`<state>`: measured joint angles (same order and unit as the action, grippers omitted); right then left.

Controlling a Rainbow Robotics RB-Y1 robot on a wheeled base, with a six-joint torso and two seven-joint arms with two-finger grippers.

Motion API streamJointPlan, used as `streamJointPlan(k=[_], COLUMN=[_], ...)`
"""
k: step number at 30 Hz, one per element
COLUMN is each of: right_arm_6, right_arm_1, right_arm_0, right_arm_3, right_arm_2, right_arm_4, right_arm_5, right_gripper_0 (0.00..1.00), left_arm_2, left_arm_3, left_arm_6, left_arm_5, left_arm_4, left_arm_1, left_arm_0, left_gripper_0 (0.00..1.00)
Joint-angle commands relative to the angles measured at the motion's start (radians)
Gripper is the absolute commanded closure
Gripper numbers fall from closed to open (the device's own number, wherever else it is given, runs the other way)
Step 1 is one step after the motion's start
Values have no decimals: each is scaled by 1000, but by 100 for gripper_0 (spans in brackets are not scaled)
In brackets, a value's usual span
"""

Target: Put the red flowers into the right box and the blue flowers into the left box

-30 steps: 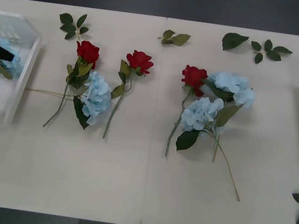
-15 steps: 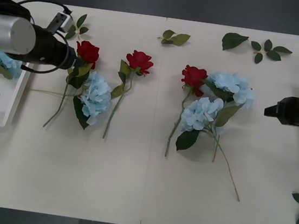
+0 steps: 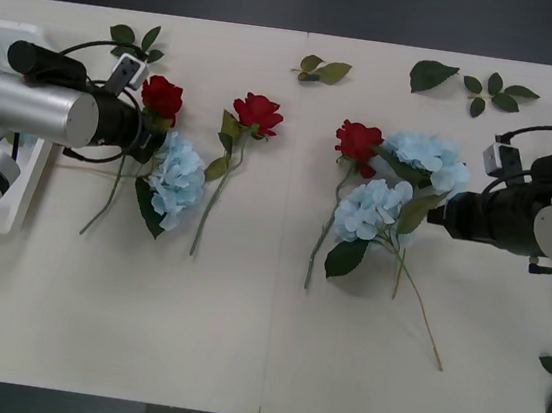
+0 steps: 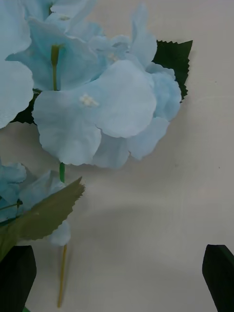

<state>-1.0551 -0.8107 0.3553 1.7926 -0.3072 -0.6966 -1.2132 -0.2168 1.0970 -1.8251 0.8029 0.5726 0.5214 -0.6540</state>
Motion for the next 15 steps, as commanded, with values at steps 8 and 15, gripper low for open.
streamJointPlan(k=[8,15], right_arm_6=[73,67], right_arm_1=[111,197], right_arm_0=[128,177], right_arm_3=[-154,-272], right_arm_2=[-10,-12], right_arm_4=[42,109], right_arm_5=[29,50], right_gripper_0=[0,0], left_arm_2=[-41,-85], left_arm_3=[-89,-129], left_arm_6=[41,55], left_arm_5=[-125,-200], left_arm_4=[-16,-5], left_arm_1=[9,9], left_arm_0=[-22,-24], left_gripper_0=[3,82])
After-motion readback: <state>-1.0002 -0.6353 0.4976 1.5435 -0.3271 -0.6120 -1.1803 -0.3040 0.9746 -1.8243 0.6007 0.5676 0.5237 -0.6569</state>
